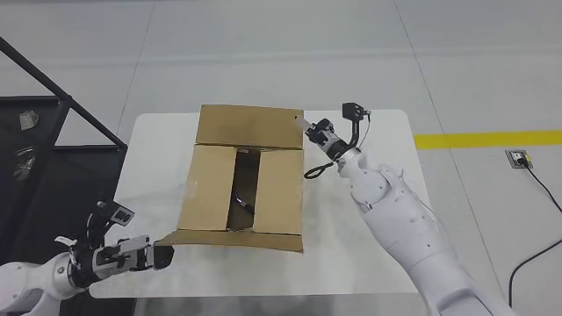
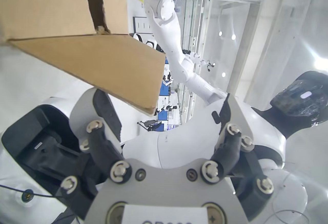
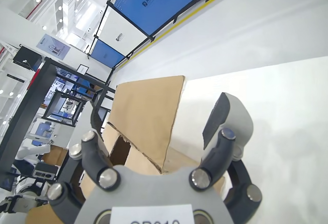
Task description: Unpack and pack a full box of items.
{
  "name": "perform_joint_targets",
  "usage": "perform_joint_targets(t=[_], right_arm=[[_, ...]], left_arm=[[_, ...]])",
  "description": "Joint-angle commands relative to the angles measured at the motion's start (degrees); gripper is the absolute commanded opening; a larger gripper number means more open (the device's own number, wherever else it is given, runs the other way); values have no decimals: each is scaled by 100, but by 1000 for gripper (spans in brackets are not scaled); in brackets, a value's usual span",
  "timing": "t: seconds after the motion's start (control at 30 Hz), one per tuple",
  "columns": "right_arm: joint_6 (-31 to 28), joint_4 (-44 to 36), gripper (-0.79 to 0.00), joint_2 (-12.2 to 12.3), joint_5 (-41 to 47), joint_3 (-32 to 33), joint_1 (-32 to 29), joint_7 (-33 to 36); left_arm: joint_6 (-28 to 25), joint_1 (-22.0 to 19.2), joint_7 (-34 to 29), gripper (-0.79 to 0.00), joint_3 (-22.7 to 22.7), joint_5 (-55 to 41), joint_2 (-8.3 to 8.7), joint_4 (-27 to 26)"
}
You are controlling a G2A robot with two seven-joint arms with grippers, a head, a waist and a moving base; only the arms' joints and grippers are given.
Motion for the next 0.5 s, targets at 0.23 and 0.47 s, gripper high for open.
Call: perform_joint_targets(t=[0.23, 0.47], right_arm=[[-879, 1096, 0, -250, 982, -2, 496, 1048], [-2008, 1603, 0, -392, 1995, 168, 679, 2043]], left_arm=[[162, -43, 1477, 0, 346, -2, -87, -312], [75, -27, 2590, 0, 610, 367, -155, -528]])
